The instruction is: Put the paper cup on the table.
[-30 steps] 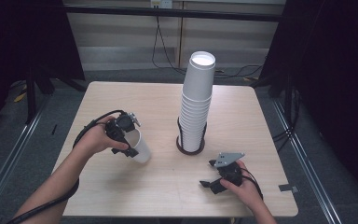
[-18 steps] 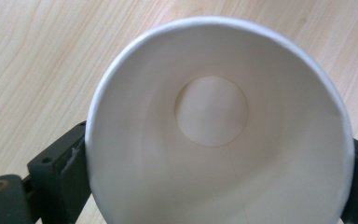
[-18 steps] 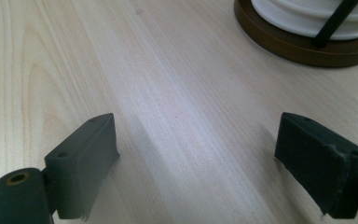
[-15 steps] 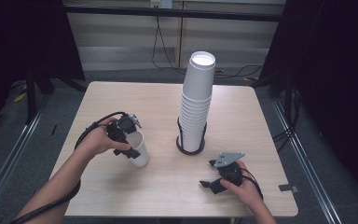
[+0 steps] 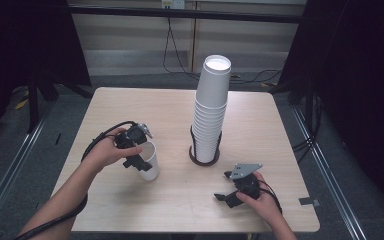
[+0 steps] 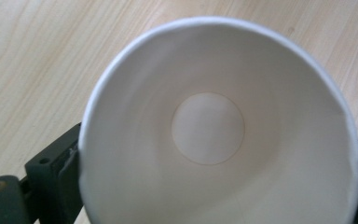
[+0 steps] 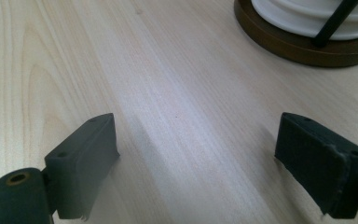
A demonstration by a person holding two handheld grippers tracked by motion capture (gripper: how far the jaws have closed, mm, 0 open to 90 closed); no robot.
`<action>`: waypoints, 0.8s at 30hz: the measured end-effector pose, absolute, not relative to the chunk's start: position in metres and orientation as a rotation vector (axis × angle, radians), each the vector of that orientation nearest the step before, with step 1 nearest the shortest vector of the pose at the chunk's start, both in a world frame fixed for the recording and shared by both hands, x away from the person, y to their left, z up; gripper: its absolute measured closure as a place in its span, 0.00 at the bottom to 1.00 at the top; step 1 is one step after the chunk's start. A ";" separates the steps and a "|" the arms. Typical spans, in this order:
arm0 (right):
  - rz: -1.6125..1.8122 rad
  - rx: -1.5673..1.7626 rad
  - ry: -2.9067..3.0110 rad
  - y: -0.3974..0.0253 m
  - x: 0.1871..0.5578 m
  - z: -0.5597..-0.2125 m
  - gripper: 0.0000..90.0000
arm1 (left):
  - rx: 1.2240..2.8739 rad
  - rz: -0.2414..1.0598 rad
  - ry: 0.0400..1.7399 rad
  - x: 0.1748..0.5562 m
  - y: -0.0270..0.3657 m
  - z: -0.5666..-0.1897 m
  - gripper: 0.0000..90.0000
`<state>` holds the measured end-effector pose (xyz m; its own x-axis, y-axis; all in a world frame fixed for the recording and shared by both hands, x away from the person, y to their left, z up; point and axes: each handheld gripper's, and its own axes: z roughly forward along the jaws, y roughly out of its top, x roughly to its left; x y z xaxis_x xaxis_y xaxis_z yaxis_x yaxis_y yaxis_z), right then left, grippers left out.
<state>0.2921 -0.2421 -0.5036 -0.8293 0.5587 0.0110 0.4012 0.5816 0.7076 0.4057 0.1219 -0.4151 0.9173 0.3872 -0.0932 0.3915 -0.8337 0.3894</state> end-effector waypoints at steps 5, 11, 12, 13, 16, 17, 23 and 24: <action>1.083 0.800 2.599 -0.242 0.292 -0.504 0.13 | 2.673 -0.027 0.561 0.405 0.122 -0.420 0.05; 1.083 0.800 2.599 -0.242 0.292 -0.504 0.13 | 2.670 -0.032 0.563 0.404 0.125 -0.425 0.05; 1.083 0.800 2.599 -0.242 0.292 -0.504 0.13 | 2.661 -0.037 0.575 0.403 0.126 -0.426 0.05; 1.083 0.799 2.599 -0.242 0.292 -0.504 0.13 | 2.666 -0.040 0.575 0.403 0.126 -0.426 0.05; 1.083 0.800 2.599 -0.242 0.292 -0.504 0.13 | 2.663 -0.041 0.570 0.402 0.128 -0.427 0.05; 1.083 0.800 2.599 -0.242 0.292 -0.504 0.13 | 2.659 -0.039 0.570 0.401 0.129 -0.428 0.05; 1.083 0.800 2.599 -0.242 0.292 -0.504 0.13 | 2.646 -0.037 0.568 0.399 0.133 -0.429 0.06; 1.083 0.800 2.599 -0.242 0.292 -0.504 0.13 | 2.639 -0.037 0.576 0.398 0.133 -0.430 0.06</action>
<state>0.2921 -0.2421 -0.5036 -0.8295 0.5585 0.0108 0.4009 0.5818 0.7077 0.3984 0.1331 -0.4297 0.9130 0.3909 -0.1163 0.4026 -0.8180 0.4110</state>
